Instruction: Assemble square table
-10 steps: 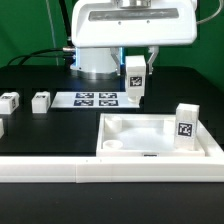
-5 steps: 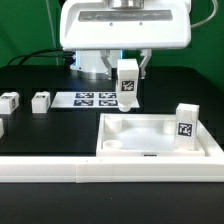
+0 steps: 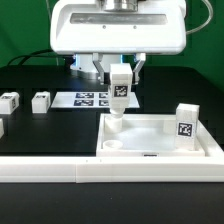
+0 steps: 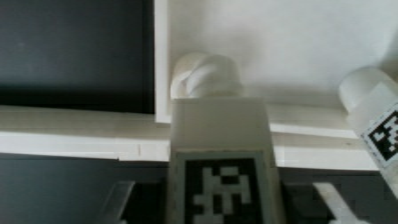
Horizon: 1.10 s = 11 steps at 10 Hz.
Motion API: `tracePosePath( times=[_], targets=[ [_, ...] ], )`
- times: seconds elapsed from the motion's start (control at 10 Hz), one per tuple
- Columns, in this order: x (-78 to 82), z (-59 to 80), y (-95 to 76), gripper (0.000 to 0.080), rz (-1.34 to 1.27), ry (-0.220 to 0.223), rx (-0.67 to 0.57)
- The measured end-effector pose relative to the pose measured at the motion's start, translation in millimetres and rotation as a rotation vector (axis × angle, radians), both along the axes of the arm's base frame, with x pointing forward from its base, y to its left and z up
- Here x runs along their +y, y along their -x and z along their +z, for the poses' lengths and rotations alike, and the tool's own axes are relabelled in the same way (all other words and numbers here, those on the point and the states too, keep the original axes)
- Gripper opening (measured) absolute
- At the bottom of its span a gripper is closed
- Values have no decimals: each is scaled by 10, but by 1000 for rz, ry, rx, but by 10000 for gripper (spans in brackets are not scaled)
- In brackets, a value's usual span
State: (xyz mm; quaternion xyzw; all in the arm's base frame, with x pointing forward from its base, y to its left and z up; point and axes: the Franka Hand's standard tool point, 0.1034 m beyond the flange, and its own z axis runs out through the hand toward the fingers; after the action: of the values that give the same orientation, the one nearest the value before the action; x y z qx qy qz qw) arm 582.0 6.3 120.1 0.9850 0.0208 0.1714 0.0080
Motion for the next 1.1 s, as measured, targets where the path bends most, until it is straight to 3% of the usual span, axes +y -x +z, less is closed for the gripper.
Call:
tracePosePath(
  times=[0.1, 0.2, 0.7, 1.1],
  targets=[
    [-38, 29, -27, 290, 3, 20, -84],
    [-40, -29, 21, 290, 2, 18, -60],
    [-187, -76, -350, 290, -24, 15, -59],
    [-114, -275, -328, 290, -14, 23, -47]
  ],
)
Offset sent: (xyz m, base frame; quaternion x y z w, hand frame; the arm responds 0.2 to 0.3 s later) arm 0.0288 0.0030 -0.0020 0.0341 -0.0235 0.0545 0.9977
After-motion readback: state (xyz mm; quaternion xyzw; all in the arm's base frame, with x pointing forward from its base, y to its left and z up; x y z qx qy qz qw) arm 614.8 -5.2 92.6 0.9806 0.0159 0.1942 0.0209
